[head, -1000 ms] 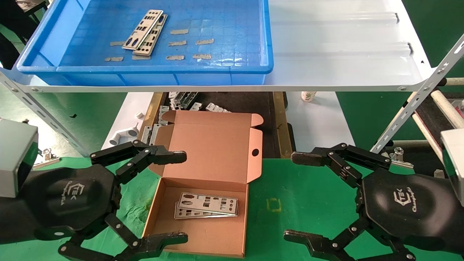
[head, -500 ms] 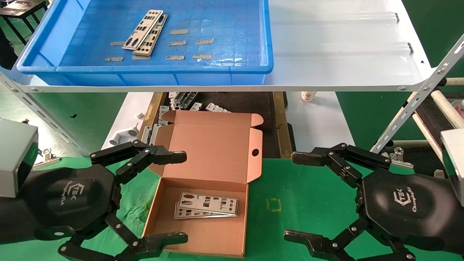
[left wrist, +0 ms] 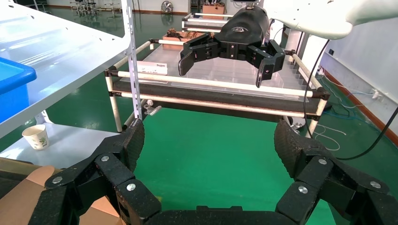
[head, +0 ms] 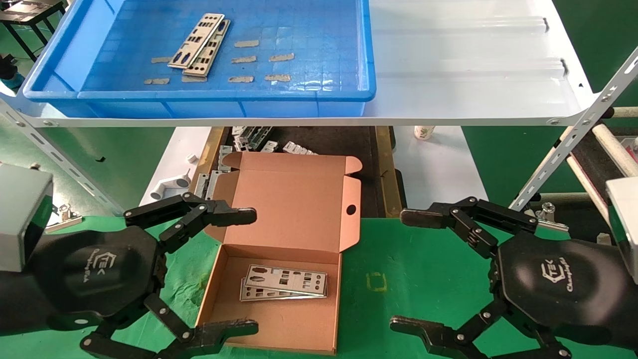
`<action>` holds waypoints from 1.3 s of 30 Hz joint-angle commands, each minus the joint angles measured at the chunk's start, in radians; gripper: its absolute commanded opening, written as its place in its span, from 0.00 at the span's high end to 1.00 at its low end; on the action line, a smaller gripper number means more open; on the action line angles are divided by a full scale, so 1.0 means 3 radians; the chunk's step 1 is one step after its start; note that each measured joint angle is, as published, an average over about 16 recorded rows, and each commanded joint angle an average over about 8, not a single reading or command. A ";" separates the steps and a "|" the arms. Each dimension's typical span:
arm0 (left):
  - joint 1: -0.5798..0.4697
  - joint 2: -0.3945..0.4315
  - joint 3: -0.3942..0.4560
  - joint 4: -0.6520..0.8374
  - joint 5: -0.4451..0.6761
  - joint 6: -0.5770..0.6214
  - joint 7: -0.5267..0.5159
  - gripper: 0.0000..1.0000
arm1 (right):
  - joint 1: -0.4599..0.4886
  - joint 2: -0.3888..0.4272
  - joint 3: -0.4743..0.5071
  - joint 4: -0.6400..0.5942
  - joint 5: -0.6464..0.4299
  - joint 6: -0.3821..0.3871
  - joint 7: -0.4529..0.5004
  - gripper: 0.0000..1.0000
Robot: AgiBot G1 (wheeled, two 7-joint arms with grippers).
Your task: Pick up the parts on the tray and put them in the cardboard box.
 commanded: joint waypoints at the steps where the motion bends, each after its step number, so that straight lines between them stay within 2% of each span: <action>1: 0.0000 0.0000 0.0000 0.0000 0.0000 0.0000 0.0000 0.00 | 0.0000 0.0000 0.0000 0.0000 0.0000 0.0000 0.0000 0.00; 39: 0.0000 0.0000 0.0000 0.0000 0.0000 0.0000 0.0000 0.00 | 0.0000 0.0000 0.0000 0.0000 0.0000 0.0000 0.0000 0.00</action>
